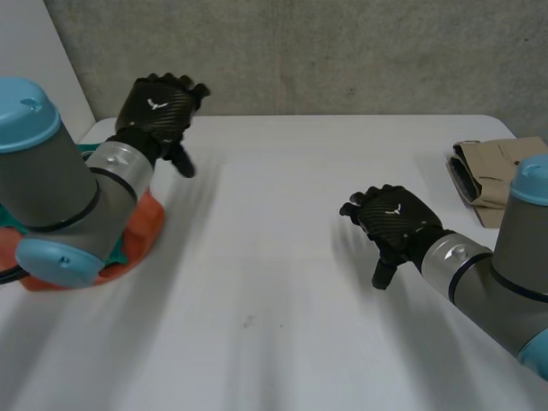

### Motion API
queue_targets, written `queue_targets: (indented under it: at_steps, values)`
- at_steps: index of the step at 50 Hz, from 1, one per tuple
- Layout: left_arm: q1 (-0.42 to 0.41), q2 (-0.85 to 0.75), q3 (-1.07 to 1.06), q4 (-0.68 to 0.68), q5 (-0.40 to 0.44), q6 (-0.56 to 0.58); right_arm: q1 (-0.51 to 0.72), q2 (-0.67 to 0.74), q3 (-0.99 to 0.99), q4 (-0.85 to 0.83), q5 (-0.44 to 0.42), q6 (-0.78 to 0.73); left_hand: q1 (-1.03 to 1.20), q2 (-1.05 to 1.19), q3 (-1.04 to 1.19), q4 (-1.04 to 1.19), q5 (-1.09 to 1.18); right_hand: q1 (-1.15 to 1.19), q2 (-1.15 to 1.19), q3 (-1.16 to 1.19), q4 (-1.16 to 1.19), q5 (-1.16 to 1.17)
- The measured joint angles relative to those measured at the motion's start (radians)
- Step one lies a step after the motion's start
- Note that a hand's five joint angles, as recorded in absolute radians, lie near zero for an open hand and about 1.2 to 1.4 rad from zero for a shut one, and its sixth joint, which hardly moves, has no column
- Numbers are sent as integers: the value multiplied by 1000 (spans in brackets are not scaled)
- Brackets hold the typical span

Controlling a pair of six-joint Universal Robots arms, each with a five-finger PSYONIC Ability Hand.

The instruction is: Fold the laundry.

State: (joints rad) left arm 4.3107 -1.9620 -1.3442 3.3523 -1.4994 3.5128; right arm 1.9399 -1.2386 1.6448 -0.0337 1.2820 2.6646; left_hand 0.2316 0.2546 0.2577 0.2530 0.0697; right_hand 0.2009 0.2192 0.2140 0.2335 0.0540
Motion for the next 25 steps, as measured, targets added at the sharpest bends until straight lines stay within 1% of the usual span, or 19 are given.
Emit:
queue_targets:
  at_steps: [3, 4, 5, 8, 9, 10, 12, 15, 16, 18, 20, 22, 23, 24, 25]
  values:
    - [103, -36, 20, -19, 6, 88, -3, 1, 2, 0, -4, -1, -3, -20, -18, -19, -17, 0, 0, 0, 0, 0]
    - [117, -40, 22, -21, 6, 98, -3, 2, 2, 0, -4, -1, -3, -20, -18, -19, -17, 0, 0, 0, 0, 0]
    - [165, -60, 30, -29, 8, 131, -3, 2, 2, 0, -4, -1, -3, -20, -18, -19, -17, 0, 0, 0, 0, 0]
    - [269, -121, 60, -46, 19, 208, -2, 3, 2, -1, -6, -2, -3, -20, -18, -19, -17, 0, 0, 0, 0, 0]
    - [269, -121, 60, -46, 19, 208, -2, 3, 2, -1, -6, -2, -3, -20, -18, -19, -17, 0, 0, 0, 0, 0]
    - [297, -144, 71, -52, 24, 234, -1, 3, 2, -1, -6, -2, -3, -20, -18, -19, -17, 0, 0, 0, 0, 0]
    - [354, -203, 99, -65, 38, 305, 1, 4, 1, -1, -7, -2, -3, -20, -18, -19, -17, 0, 0, 0, 0, 0]
    - [404, -278, 131, -78, 56, 398, 2, 7, 1, -2, -7, -2, -3, -20, -18, -19, -17, 0, 0, 0, 0, 0]
    - [409, -287, 135, -79, 57, 409, 3, 8, 1, -2, -7, -2, -3, -20, -18, -19, -17, 0, 0, 0, 1, 0]
    - [431, -339, 159, -86, 65, 467, 3, 12, 2, -3, -6, -2, -3, -20, -18, -19, -16, 0, 0, 0, 0, 0]
    - [439, -365, 172, -89, 67, 491, 4, 14, 2, -4, -6, -2, -3, -20, -18, -19, -17, 0, 0, 0, 0, 0]
    - [448, -405, 194, -90, 67, 518, 4, 16, 2, -5, -5, -2, 41, 20, 11, 14, 21, 0, 0, 0, 0, 0]
    - [449, -415, 200, -90, 66, 522, 3, 16, 2, -6, -5, -2, 181, 144, 140, 128, 138, 0, 0, 0, 0, 0]
    - [449, -424, 207, -89, 65, 524, 3, 18, 2, -7, -5, -2, 375, 325, 298, 306, 312, 0, 0, 0, 0, 0]
    - [449, -431, 212, -87, 63, 522, 3, 18, 3, -7, -4, -2, 523, 475, 446, 457, 458, 0, 0, 0, 0, 0]
